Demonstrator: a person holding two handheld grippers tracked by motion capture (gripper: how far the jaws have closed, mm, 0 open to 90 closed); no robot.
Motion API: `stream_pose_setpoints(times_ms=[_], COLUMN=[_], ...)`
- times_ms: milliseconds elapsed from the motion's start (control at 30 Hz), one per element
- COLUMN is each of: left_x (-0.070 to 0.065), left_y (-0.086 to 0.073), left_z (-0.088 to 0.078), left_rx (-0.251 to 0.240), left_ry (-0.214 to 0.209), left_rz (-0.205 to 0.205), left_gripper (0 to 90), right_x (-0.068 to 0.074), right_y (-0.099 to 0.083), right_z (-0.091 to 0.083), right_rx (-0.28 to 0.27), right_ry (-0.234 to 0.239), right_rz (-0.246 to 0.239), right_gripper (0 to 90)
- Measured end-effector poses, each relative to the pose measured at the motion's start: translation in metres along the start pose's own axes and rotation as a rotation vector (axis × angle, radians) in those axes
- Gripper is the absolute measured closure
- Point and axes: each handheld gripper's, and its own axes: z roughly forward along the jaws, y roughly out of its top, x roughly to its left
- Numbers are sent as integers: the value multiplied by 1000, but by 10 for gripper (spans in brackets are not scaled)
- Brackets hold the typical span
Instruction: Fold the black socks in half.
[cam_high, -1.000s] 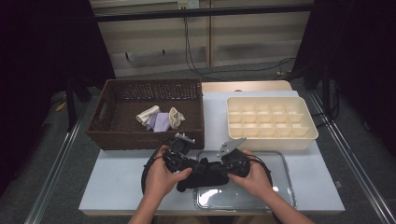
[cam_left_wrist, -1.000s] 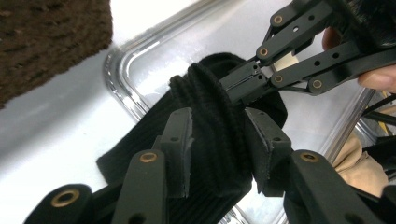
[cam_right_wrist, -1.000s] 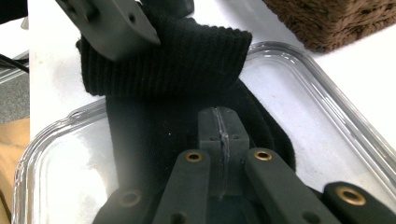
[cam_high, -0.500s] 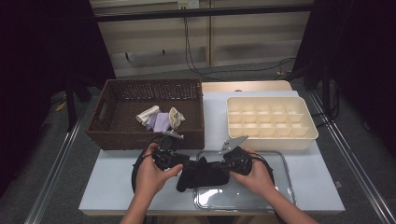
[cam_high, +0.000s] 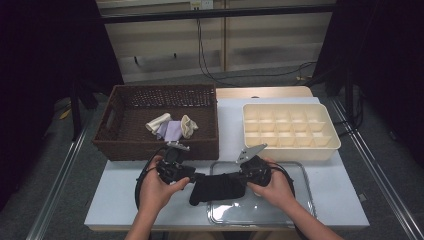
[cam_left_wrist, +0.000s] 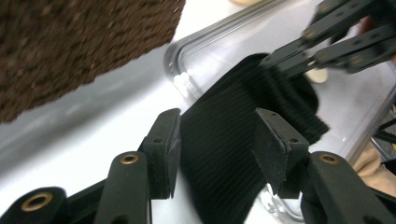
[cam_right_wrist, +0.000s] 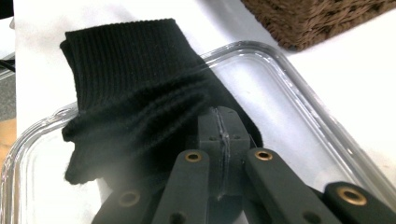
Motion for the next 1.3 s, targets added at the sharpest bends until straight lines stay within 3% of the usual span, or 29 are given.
stream_pose_setpoints(times_ms=[200, 333, 567, 700, 900, 967, 1100, 1300], left_x=[8, 11, 11, 11, 14, 14, 13, 12], left_y=[-17, -24, -28, -32, -38, -38, -37, -37], left_z=[6, 8, 12, 13, 16, 17, 17, 20], left_rx=[9, 13, 6, 0, 0, 1, 10, 8], left_ry=[12, 16, 12, 7, 1, -1, 0, 3], left_rz=[-24, -40, -43, -49, -55, -61, -53, -57], left_gripper=[531, 532, 526, 524, 524, 525, 534, 530], right_x=[3, 10, 23, 22, 18, 19, 18, 26], right_y=[7, 15, 21, 13, 4, 7, 16, 31], right_z=[-11, -14, -1, 10, 9, 6, -5, -7], right_rx=[-29, -50, -45, 8, -13, -7, -26, -59], right_ry=[-8, -1, 39, 46, 63, 61, 9, 62], right_rz=[3, -33, -61, -70, -20, -22, -59, -66], right_gripper=[888, 886, 882, 890, 897, 895, 893, 879])
